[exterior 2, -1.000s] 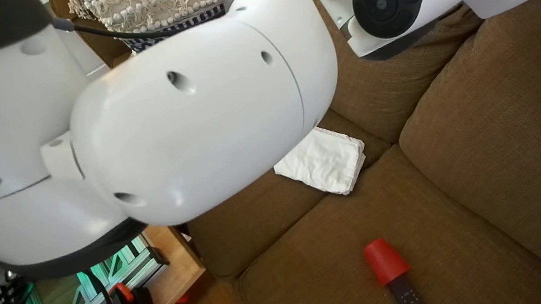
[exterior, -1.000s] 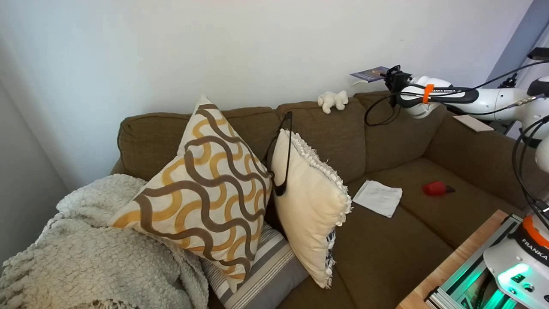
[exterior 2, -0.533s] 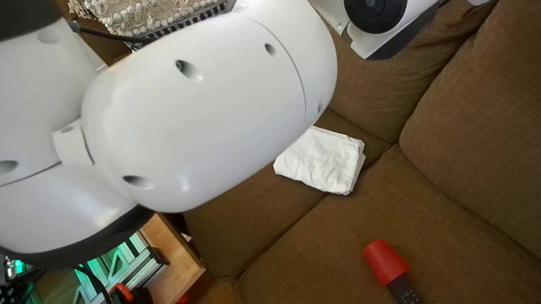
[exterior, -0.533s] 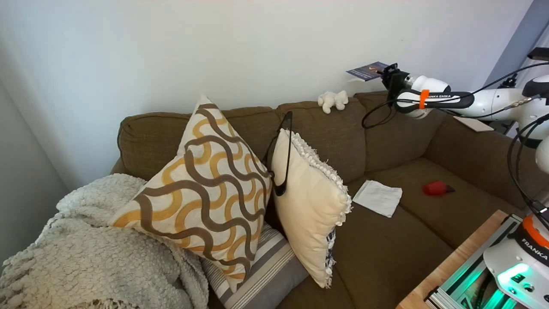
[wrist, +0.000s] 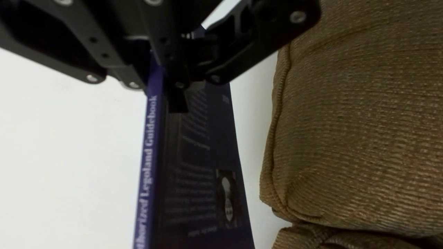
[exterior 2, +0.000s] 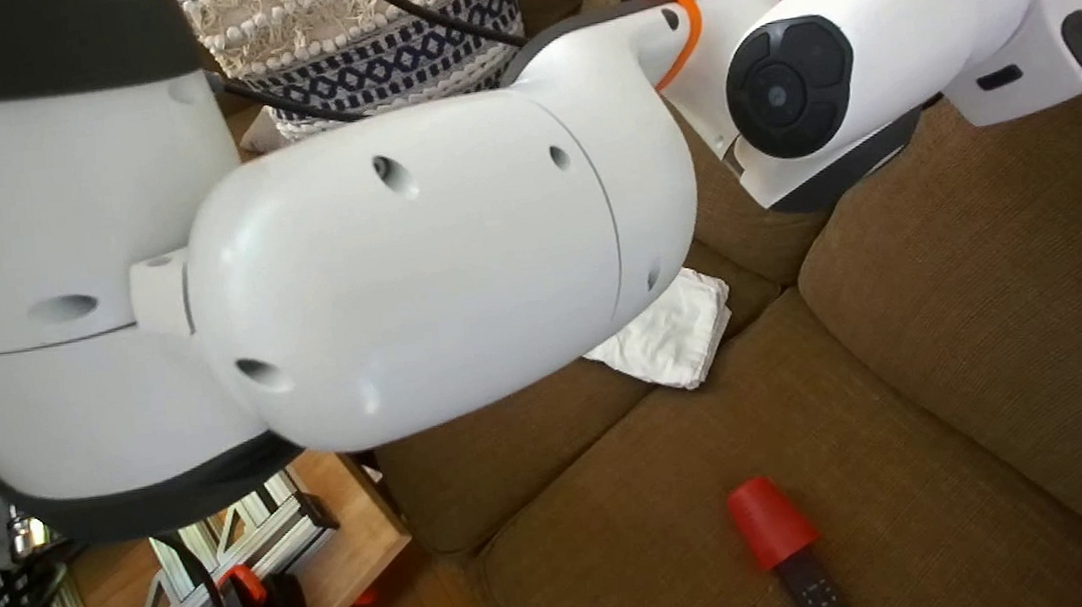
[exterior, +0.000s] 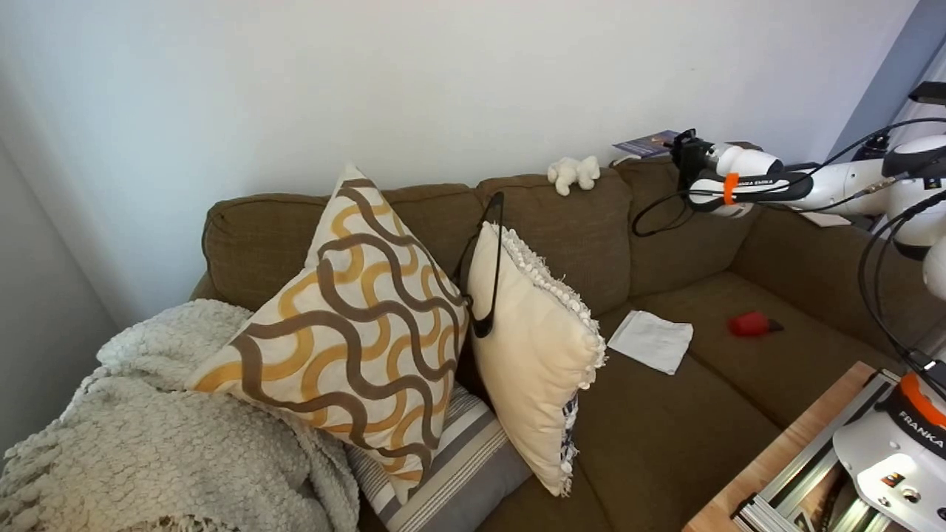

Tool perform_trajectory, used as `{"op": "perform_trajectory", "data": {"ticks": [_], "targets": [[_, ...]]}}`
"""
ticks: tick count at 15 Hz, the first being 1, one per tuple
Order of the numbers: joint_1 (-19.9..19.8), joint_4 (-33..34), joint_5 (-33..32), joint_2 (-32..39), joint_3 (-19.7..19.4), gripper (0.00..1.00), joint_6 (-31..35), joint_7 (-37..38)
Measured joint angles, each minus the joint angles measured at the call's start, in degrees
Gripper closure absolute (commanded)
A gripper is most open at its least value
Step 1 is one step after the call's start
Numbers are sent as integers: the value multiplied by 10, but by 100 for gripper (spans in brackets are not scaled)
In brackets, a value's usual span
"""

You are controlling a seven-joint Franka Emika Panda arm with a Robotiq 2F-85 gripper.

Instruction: Put the book on top of the couch

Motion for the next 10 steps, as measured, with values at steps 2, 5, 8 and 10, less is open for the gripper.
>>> {"op": "perform_trajectory", "data": {"ticks": [2,5,8,10], "targets": [[12,7,-10,0,-7,97,0,36],[27,15,-48,0,-7,97,1,98],[28,19,-95,0,-14,97,-1,156],[28,25,-105,0,-29,97,-1,182]]}}
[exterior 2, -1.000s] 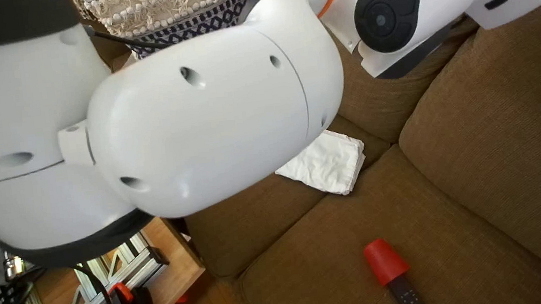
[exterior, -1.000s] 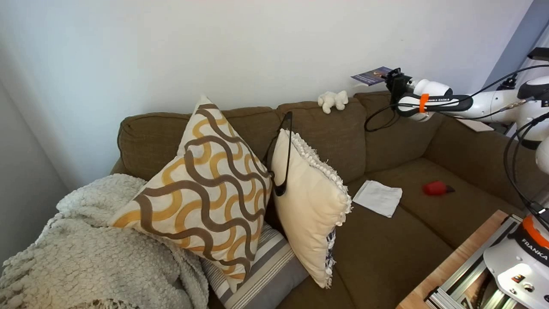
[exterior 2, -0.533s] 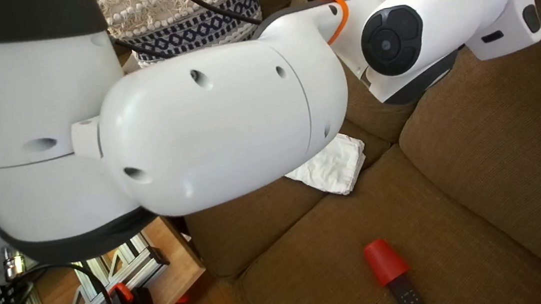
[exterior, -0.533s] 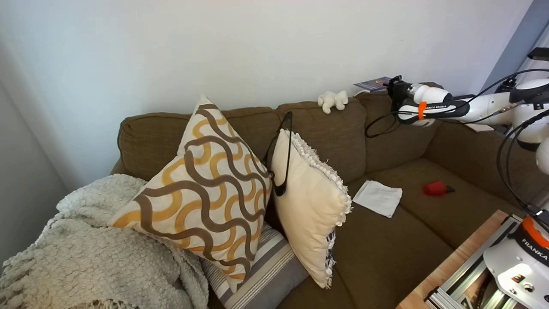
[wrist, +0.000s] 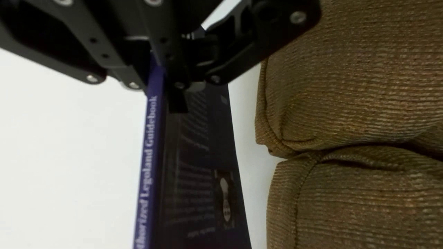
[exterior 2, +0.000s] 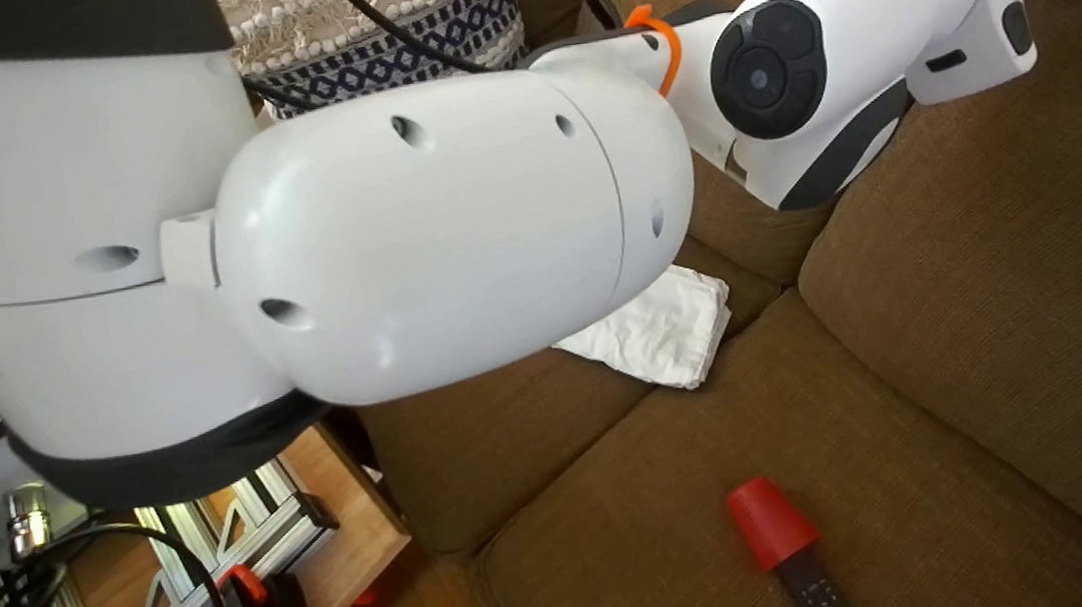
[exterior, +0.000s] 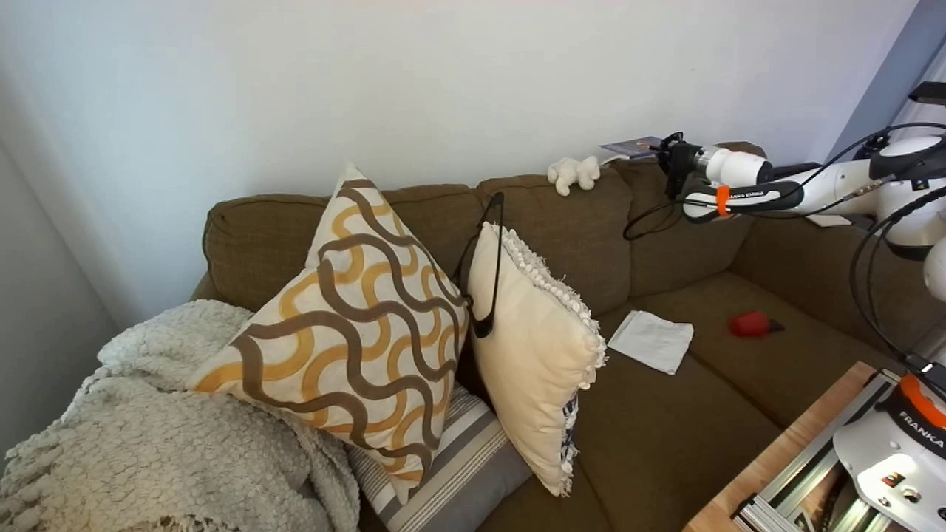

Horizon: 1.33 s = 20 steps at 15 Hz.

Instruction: Put the book on top of the couch

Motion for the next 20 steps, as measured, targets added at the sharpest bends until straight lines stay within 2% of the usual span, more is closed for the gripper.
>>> {"op": "perform_trajectory", "data": {"ticks": [1,2,3,5,6,8,10,14,15,17,18,20], "targets": [[0,4,-2,0,-9,97,0,11],[0,9,-2,0,-18,65,0,20],[2,15,-2,0,-29,63,0,30],[8,32,2,0,-50,49,-10,51],[12,41,5,0,-60,87,-19,59],[26,60,19,0,-81,88,-39,63],[46,86,46,-1,-103,100,-56,62],[94,139,116,-4,-143,97,-64,53],[103,150,126,-5,-144,90,-62,50],[113,162,128,-8,-138,90,-62,48],[114,164,128,-9,-137,97,-62,47],[114,163,128,-9,-137,97,-62,47]]}}
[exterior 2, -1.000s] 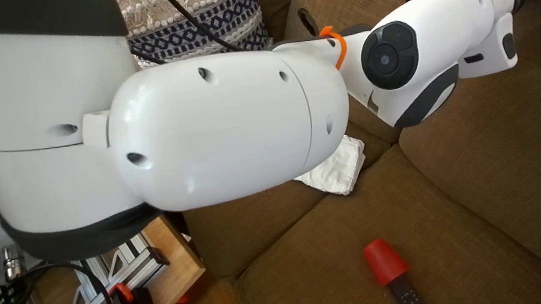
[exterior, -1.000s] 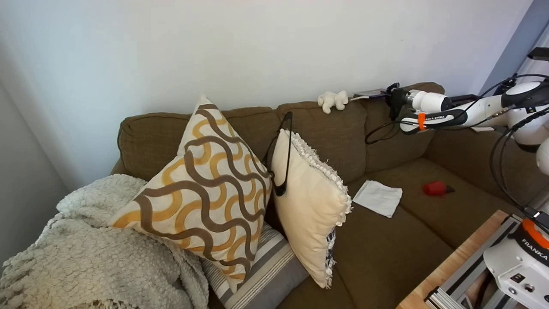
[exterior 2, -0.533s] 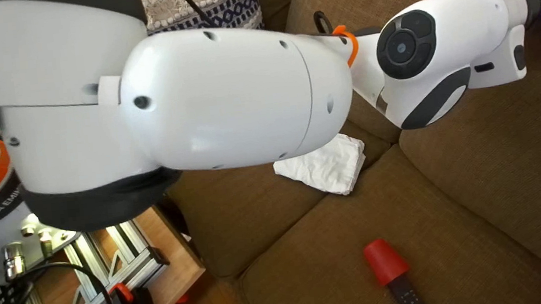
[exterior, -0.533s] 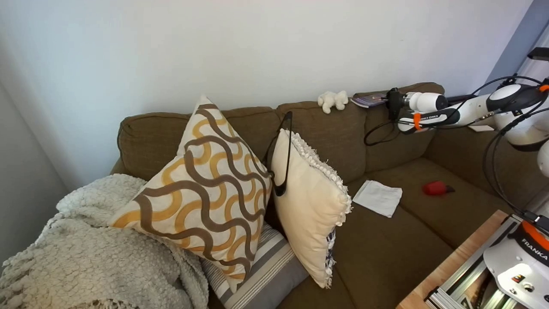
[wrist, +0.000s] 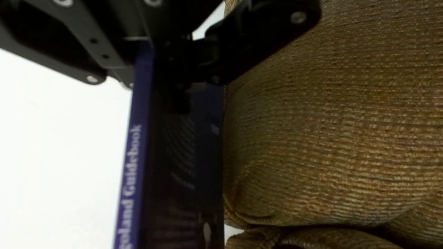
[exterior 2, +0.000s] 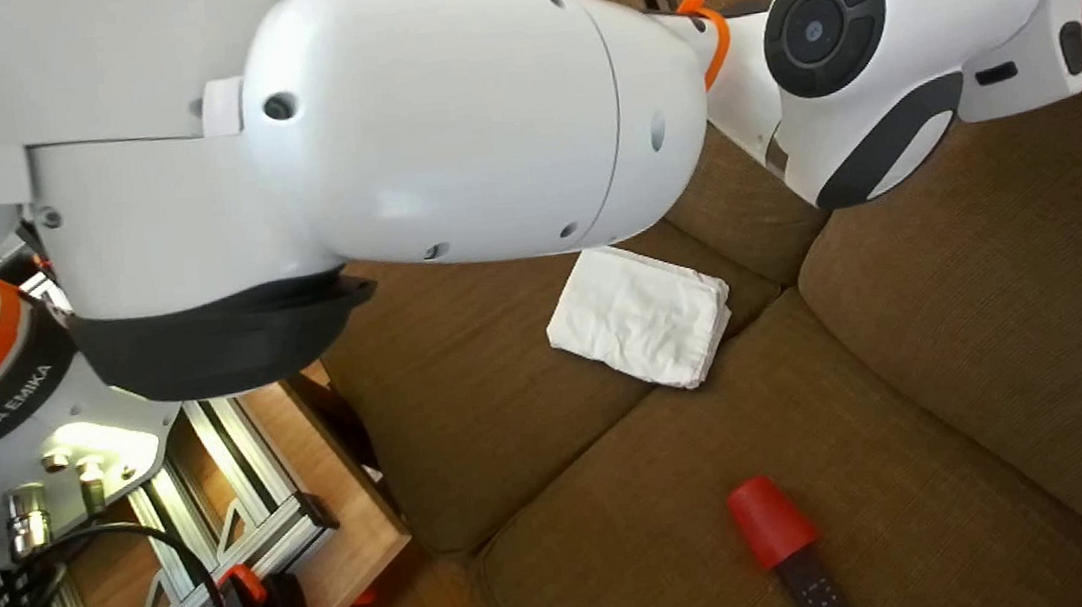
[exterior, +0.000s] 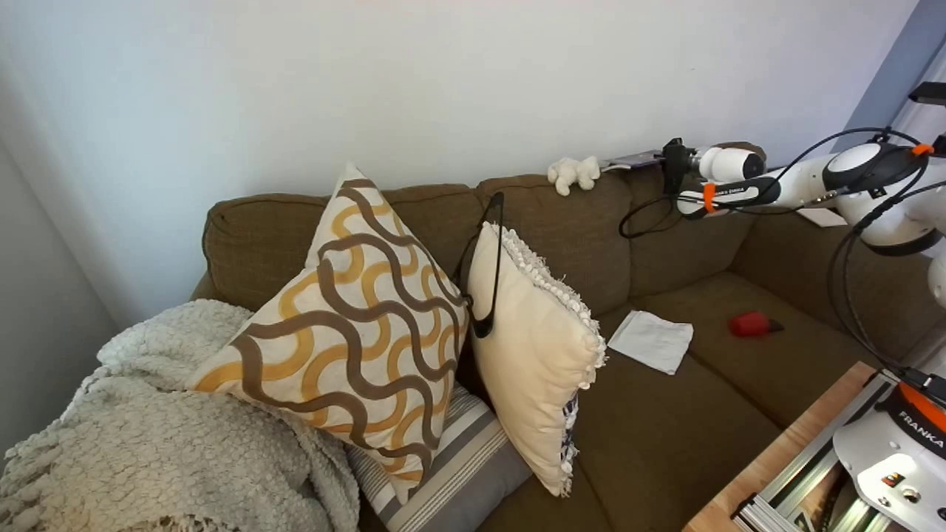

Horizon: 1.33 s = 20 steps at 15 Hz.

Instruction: Put the book on top of the couch

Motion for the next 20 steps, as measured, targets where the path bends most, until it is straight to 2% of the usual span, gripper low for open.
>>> {"op": "perform_trajectory", "data": {"ticks": [2,7,13,15,17,18,20], "targets": [[2,5,5,0,-5,97,7,0],[24,70,43,-3,-8,97,78,-10],[71,101,48,2,-3,97,41,-12],[89,103,86,4,-21,97,29,-22],[108,105,153,2,-59,97,27,-39],[118,107,192,2,-82,70,27,-50],[134,113,263,2,-121,59,19,-68]]}}
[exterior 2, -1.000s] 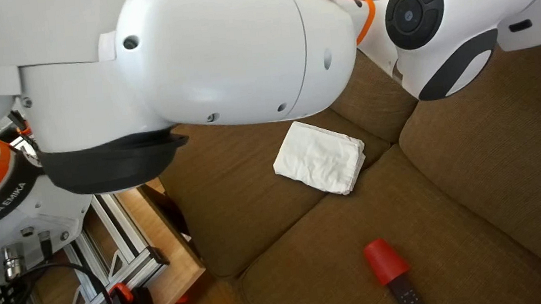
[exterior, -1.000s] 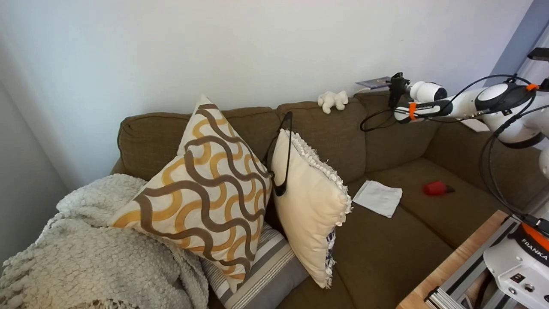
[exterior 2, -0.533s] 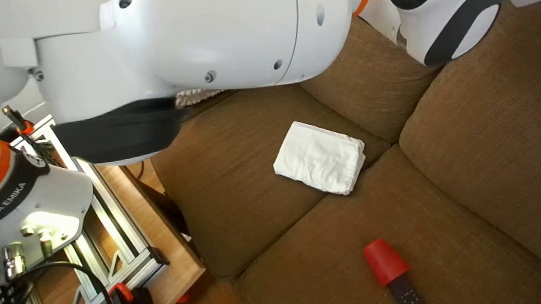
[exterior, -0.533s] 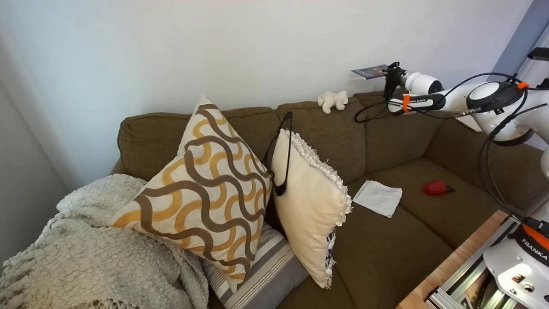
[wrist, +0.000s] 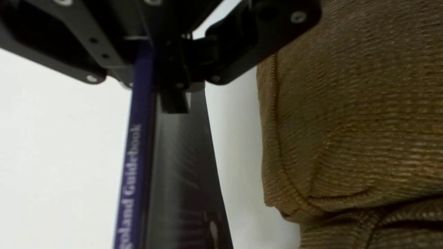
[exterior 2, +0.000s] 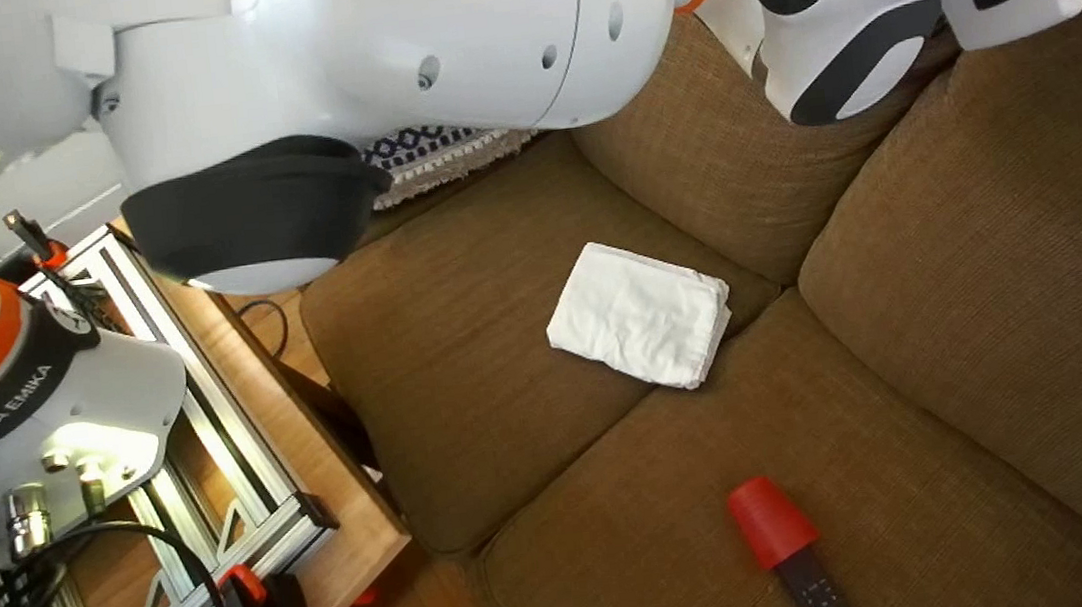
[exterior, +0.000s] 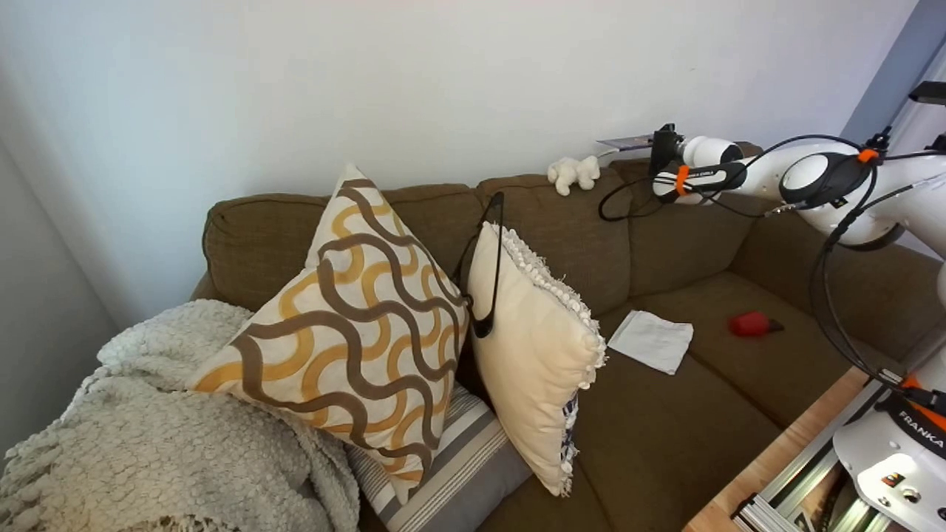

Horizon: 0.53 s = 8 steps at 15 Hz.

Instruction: Put the book on top of the couch

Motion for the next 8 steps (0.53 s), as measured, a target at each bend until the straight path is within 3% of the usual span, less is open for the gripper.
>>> {"op": "perform_trajectory", "data": {"ticks": [5,8], "targets": [[29,0,90,0,-61,21,-81,-7],[48,19,107,0,-96,0,-160,-7]]}}
